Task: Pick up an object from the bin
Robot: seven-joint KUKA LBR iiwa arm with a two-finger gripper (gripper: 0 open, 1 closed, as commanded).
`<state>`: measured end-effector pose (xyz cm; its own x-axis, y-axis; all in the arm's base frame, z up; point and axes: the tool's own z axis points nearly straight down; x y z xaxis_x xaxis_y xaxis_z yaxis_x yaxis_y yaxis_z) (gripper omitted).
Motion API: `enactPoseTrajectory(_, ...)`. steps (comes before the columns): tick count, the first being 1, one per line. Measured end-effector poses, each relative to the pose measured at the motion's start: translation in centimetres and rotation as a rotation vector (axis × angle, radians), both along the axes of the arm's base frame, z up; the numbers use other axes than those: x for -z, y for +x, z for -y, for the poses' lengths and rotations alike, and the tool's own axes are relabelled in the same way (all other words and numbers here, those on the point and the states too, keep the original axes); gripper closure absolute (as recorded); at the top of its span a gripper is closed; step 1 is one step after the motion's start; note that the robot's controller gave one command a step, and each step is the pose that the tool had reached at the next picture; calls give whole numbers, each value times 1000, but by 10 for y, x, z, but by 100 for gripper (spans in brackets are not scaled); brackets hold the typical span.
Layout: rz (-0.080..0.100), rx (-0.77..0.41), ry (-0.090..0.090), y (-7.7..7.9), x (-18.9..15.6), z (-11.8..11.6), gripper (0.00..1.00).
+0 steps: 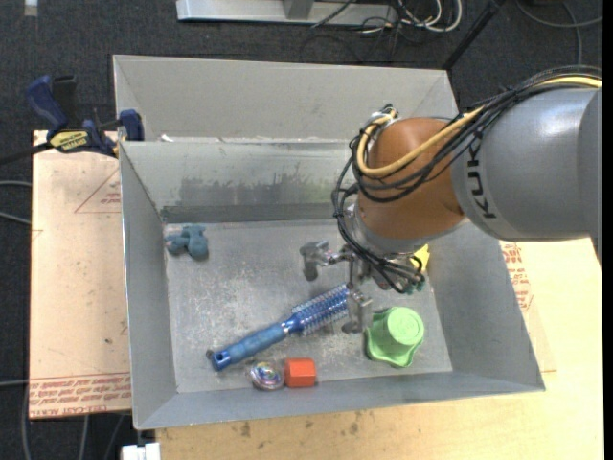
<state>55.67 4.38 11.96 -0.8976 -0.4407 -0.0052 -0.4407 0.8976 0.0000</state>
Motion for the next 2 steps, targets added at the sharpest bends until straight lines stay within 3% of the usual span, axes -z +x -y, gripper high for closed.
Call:
enactPoseTrajectory(1,-8,8,0,10,53,2,0)
enactPoseTrajectory(2,-6,9,1,10,52,2,0)
